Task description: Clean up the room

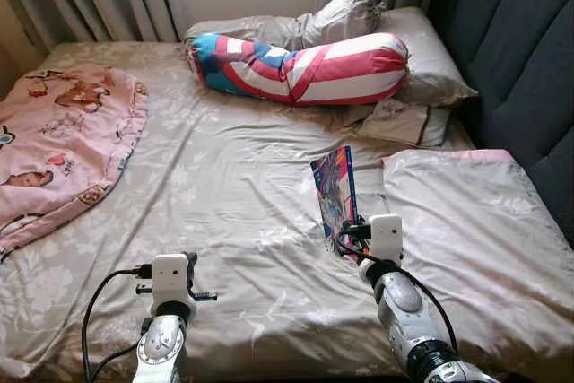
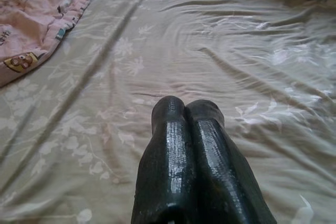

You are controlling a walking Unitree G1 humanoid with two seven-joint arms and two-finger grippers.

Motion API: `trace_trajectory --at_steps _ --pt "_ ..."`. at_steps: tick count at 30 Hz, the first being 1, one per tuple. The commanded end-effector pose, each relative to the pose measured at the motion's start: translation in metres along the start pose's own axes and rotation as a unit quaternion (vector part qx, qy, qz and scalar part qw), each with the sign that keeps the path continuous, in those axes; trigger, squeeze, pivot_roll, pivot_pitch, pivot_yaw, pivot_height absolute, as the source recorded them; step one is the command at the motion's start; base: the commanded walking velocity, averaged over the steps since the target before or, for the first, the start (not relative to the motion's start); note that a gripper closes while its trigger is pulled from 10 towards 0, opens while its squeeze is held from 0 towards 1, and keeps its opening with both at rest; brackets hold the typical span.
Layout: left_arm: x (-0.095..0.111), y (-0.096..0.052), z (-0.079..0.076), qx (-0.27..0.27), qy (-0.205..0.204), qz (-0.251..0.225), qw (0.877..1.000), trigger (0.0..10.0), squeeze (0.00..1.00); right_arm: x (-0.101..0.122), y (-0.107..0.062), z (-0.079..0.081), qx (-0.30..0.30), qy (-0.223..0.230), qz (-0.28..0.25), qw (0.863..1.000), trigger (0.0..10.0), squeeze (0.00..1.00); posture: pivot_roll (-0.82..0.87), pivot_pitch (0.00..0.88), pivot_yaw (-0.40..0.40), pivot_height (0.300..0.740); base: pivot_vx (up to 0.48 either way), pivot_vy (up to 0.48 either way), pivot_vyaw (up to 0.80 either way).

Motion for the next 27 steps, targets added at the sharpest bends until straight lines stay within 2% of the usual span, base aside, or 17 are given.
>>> trace_trajectory --at_steps 1,5,9,27 --pt "-0.0016 -0.001 0.0017 0.0 0.005 0.004 1.0 10.0 0.0 0.0057 0.0018 0.0007 0.001 0.002 -0.011 1.0 10.0 0.0 -0.06 0.056 -0.023 0.68 0.0 0.0 0.0" --pt "-0.0015 -0.0008 0.0015 -0.001 0.006 0.005 1.0 10.0 0.0 0.0031 0.0024 0.0006 0.002 -0.008 0.003 1.0 10.0 0.0 -0.06 0.06 -0.024 0.671 0.0 0.0 0.0" --pt "-0.0018 -0.0008 0.0009 -0.003 0.005 0.006 1.0 10.0 0.0 0.0063 0.0019 0.0041 0.011 -0.004 -0.012 1.0 10.0 0.0 -0.06 0.064 -0.025 0.656 0.0 0.0 0.0" --pt "-0.0019 0.0014 -0.0022 -0.011 0.004 0.012 1.0 10.0 0.0 0.0073 0.0021 0.0091 0.014 -0.003 -0.011 1.0 10.0 0.0 -0.06 0.072 -0.03 0.656 0.0 0.0 0.0"
Point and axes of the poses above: a point about 5 cm out from each wrist's last joint towards the gripper, its own y axis pointing out of the wrist towards the gripper, its own x axis along the axis of the wrist's last joint, z = x × y, the point moved 4 cm from there along y, pointing out of the wrist towards the gripper, and after that the axes turned 1 degree about y, right-handed, at the moved point
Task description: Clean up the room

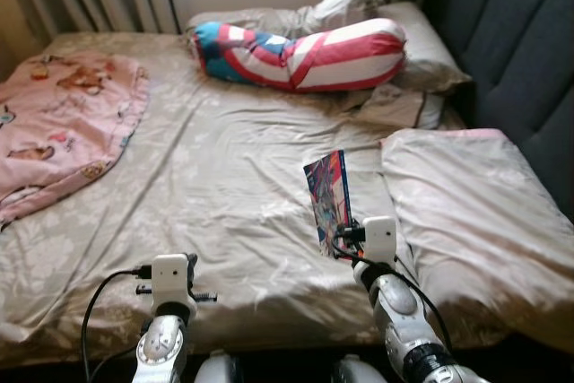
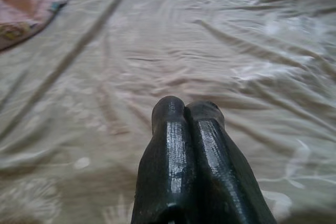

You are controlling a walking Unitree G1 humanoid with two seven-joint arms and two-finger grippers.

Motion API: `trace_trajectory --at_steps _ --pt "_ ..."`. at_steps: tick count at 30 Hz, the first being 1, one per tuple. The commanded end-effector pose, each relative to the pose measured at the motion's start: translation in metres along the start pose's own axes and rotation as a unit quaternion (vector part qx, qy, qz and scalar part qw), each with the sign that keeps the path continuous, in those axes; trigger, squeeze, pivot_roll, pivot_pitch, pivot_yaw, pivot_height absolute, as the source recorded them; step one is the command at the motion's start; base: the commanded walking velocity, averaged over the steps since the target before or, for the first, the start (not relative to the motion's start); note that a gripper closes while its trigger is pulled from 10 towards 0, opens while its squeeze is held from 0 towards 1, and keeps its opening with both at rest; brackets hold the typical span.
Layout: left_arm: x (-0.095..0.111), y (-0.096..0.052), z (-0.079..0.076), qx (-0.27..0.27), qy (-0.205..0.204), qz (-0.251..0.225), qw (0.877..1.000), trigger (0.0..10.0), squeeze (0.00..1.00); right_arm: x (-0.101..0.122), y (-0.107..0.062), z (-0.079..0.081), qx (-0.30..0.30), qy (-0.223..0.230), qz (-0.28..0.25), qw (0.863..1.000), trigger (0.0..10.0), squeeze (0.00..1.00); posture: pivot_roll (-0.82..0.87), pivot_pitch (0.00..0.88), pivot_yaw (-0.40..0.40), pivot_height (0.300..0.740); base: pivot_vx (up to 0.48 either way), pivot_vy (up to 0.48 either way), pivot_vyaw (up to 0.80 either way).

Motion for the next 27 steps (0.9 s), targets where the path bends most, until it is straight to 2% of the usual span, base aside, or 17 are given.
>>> trace_trajectory --at_steps 1,23,27 --pt "-0.0017 0.0003 -0.0027 -0.009 0.006 0.007 1.0 10.0 0.0 0.0115 0.0025 -0.0026 -0.002 -0.004 -0.021 1.0 10.0 0.0 -0.06 0.072 -0.03 0.656 0.0 0.0 0.0" --pt "0.0003 0.0018 -0.0056 -0.024 -0.005 0.006 1.0 10.0 0.0 0.0104 0.002 -0.0017 0.001 -0.009 -0.015 1.0 10.0 0.0 -0.07 0.074 -0.027 0.656 0.0 0.0 0.0" --pt "0.0003 0.0019 -0.0064 -0.026 -0.005 0.006 1.0 10.0 0.0 0.0095 0.0019 -0.0022 0.001 -0.013 -0.012 1.0 10.0 0.0 -0.07 0.073 -0.028 0.656 0.246 0.0 0.0"
Point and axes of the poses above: a point about 5 cm out from each wrist's last joint towards the gripper, its own y axis pointing out of the wrist towards the gripper, its own x axis along the axis of the wrist's last joint, z = x × y, the point moved 4 cm from there along y, pointing out of the wrist towards the gripper, and after that the axes turned 1 degree about y, right-handed, at the moved point
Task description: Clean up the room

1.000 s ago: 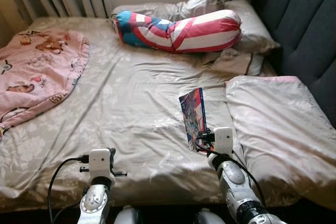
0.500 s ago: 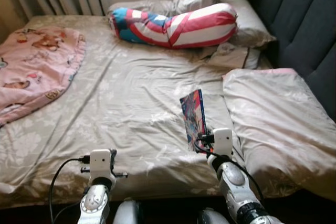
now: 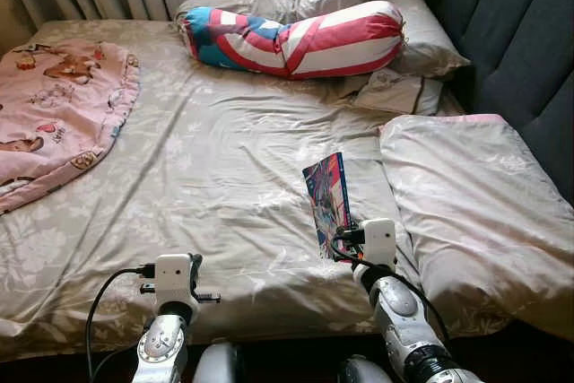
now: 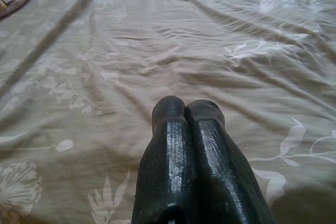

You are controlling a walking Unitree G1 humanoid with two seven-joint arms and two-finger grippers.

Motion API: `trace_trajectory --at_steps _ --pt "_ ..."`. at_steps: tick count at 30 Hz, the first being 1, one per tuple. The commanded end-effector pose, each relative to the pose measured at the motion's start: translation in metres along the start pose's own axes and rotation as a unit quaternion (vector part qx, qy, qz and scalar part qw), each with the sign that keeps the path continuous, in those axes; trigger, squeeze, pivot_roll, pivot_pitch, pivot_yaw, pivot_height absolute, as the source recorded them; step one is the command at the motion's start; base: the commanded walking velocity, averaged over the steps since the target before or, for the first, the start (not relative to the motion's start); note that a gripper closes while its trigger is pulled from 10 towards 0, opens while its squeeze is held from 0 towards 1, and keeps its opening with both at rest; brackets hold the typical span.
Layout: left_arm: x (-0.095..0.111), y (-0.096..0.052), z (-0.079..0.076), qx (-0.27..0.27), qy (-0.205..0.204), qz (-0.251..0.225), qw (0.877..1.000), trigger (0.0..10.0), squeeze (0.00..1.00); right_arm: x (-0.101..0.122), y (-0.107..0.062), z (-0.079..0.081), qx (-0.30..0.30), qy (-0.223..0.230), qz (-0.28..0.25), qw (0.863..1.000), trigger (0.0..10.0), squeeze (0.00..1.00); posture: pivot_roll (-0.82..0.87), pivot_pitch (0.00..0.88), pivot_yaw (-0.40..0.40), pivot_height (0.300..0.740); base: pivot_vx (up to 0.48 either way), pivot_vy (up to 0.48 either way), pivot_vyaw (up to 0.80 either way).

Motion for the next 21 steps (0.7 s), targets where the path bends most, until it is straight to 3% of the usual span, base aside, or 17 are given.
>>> trace_trajectory --at_steps 1,21 --pt "0.0033 0.0022 -0.0014 -0.005 0.0 -0.004 1.0 10.0 0.0 0.0123 0.0033 0.0003 0.003 -0.01 -0.021 1.0 10.0 0.0 -0.07 0.074 -0.028 0.656 0.259 0.0 0.0" --pt "0.0033 0.0019 -0.0025 -0.009 -0.002 -0.004 1.0 10.0 0.0 0.0063 0.0029 -0.0019 -0.002 -0.013 -0.004 1.0 10.0 0.0 -0.07 0.072 -0.027 0.656 0.286 0.0 0.0"
Point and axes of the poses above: a point about 5 cm out from each wrist's last joint towards the gripper, its own y axis pointing out of the wrist towards the gripper, its own x axis along the axis of the wrist's last joint, z = x × y, the point moved 4 cm from there along y, pointing out of the wrist towards the gripper, and after that the axes turned 1 degree about y, right-handed, at the moved point
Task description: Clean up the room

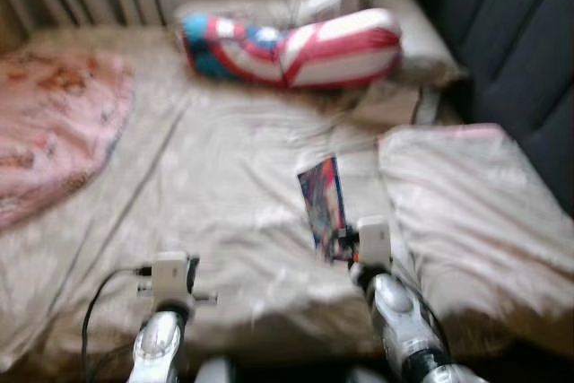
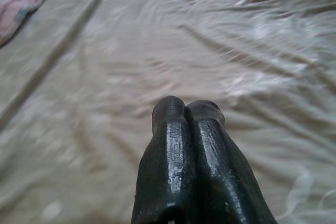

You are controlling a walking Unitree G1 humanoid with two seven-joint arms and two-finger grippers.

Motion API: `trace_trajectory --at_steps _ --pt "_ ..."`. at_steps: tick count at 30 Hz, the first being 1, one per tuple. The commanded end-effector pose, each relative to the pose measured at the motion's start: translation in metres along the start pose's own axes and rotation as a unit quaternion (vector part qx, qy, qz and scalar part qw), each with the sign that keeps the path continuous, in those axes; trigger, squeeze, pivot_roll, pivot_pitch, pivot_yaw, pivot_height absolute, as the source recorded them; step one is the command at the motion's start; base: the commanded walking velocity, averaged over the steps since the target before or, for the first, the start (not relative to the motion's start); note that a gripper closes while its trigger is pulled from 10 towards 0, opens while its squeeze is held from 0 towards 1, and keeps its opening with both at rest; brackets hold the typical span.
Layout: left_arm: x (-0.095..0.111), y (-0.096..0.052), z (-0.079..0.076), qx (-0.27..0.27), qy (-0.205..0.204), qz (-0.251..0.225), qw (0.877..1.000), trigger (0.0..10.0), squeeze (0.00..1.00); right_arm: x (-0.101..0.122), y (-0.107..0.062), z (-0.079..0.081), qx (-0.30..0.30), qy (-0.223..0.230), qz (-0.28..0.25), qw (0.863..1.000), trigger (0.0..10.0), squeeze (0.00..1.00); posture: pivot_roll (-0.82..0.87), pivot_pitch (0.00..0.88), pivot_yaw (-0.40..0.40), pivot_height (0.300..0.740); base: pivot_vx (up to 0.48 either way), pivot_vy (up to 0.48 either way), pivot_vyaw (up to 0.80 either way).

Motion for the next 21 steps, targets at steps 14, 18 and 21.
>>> trace_trajectory --at_steps 14,18,21 --pt "-0.002 -0.003 -0.001 -0.007 0.001 0.002 1.0 10.0 0.0 -0.005 0.002 -0.005 -0.011 0.041 0.027 0.999 10.0 0.0 -0.06 0.087 -0.026 0.656 0.0 0.0 0.0" --pt "-0.001 -0.004 -0.001 -0.011 0.004 -0.001 1.0 10.0 0.0 -0.013 0.002 -0.013 -0.022 0.116 0.052 0.992 10.0 0.0 -0.05 0.101 -0.025 0.656 0.0 0.0 0.0" --pt "0.0 -0.005 0.0 -0.013 0.006 -0.004 1.0 10.0 0.0 -0.012 0.005 -0.016 -0.026 0.137 0.065 0.988 10.0 0.0 -0.02 0.117 -0.022 0.656 0.0 0.0 0.0"
Point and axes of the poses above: a point about 5 cm out from each wrist's last joint towards the gripper, its own y axis pointing out of the wrist towards the gripper, its own x axis along the axis of the wrist's last joint, z = x × y, the point moved 4 cm from there along y, pointing out of the wrist towards the gripper, and after that the axes turned 1 degree about y, right-handed, at the moved point
